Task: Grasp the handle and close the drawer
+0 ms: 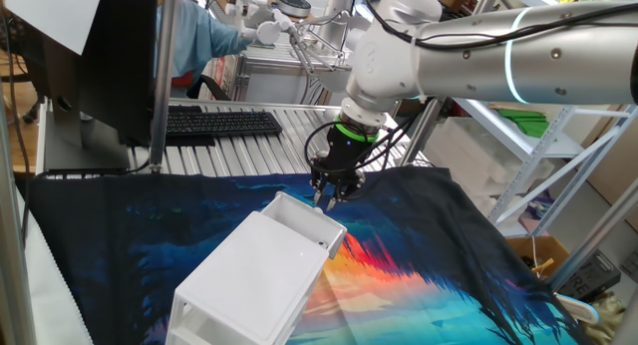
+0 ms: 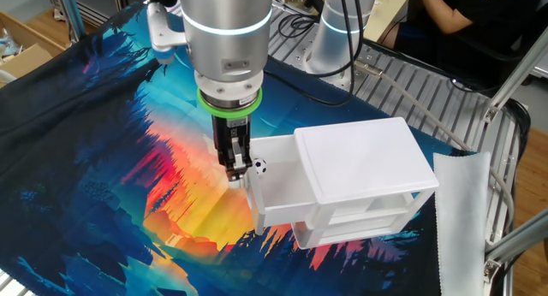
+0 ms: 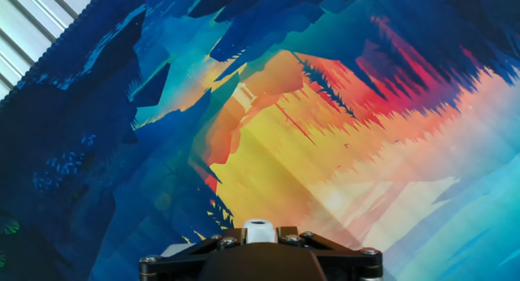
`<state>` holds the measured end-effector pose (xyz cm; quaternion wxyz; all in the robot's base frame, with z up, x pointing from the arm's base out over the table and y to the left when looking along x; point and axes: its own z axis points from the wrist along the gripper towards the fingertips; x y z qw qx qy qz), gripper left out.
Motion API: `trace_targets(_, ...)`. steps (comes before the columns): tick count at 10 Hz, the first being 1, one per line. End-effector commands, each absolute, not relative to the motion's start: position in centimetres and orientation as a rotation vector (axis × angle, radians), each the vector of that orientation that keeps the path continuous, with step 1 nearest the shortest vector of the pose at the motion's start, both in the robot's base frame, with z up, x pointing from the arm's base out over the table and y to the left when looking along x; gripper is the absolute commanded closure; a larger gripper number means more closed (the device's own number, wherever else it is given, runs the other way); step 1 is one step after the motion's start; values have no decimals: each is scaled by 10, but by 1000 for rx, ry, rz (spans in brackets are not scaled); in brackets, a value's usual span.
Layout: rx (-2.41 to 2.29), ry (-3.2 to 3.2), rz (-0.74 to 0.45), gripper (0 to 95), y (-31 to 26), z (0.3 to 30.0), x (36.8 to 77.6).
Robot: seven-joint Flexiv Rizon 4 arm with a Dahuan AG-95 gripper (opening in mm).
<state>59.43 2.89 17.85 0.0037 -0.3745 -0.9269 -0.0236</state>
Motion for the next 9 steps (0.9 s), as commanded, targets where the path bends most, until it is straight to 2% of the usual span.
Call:
trace_targets(1,-1171,-2906,-74,760,30,176,595)
trace_targets(9,-1196,-2904,-47,760,31,170,596)
